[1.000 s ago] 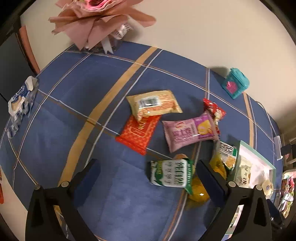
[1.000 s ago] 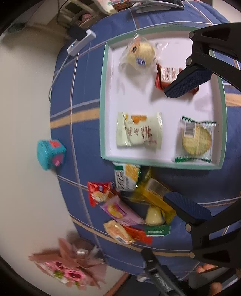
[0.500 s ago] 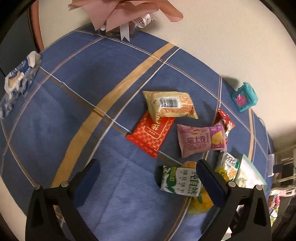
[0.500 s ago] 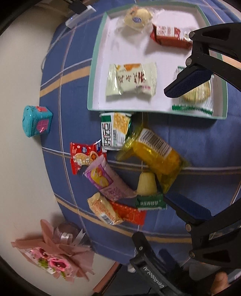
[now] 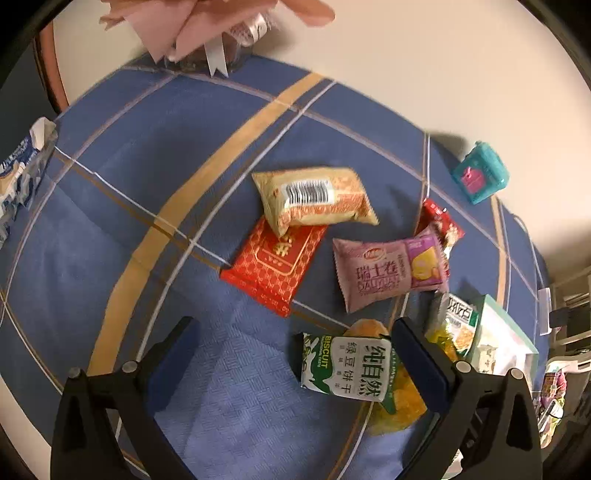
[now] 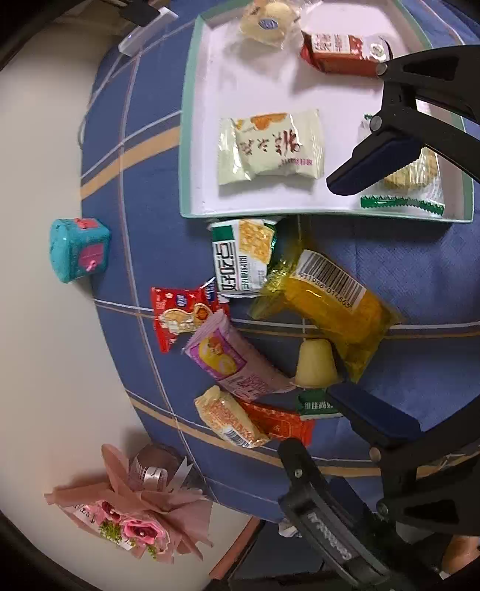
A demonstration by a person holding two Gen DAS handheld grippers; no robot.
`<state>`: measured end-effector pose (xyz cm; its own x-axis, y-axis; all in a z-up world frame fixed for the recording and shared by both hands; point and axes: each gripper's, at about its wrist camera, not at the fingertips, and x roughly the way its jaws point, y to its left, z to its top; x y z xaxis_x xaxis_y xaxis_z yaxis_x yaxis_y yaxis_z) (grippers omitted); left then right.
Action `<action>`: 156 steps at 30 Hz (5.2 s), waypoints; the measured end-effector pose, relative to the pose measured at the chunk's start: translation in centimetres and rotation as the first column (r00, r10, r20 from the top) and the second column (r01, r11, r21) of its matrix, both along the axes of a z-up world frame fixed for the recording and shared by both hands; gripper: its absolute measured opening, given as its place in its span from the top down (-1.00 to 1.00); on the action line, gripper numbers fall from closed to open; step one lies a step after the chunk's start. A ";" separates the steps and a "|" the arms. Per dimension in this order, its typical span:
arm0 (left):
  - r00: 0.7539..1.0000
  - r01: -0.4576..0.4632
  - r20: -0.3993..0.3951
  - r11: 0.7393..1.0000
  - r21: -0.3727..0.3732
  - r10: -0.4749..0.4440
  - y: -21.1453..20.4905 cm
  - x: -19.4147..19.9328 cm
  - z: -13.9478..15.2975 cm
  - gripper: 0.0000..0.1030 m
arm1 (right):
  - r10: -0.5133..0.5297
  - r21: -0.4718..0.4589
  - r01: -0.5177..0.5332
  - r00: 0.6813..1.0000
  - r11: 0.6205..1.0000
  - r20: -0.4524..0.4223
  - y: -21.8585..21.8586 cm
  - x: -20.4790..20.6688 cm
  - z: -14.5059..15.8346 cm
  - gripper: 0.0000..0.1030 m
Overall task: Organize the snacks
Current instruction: 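Move both grippers back toward the remaining snack pile, then grasp the yellow bread pack with the right gripper while the left grasps the green-white biscuit pack, then lift both packs and carry them over the white tray, then open both grippers to drop the two packs into the tray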
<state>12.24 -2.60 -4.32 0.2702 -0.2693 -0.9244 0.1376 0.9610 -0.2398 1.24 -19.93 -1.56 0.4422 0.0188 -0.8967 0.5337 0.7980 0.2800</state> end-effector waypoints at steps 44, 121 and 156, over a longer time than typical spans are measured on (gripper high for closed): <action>0.989 0.053 -0.124 0.983 -0.174 -0.076 -1.2 -0.6 -0.5 -0.22 | -0.074 0.130 0.075 0.997 0.989 -0.011 -0.2 0.5 -2.1 0.36; 0.839 0.543 0.074 0.839 -0.043 -0.539 -20.1 -12.4 1.6 -0.24 | -0.448 0.108 0.439 0.891 0.892 0.078 -16.5 -12.4 1.5 0.39; 0.958 0.265 0.075 0.955 0.133 -0.277 -12.5 -7.1 3.4 -0.82 | -0.329 -0.090 0.327 0.944 0.941 -0.018 -13.1 -10.0 2.8 -0.53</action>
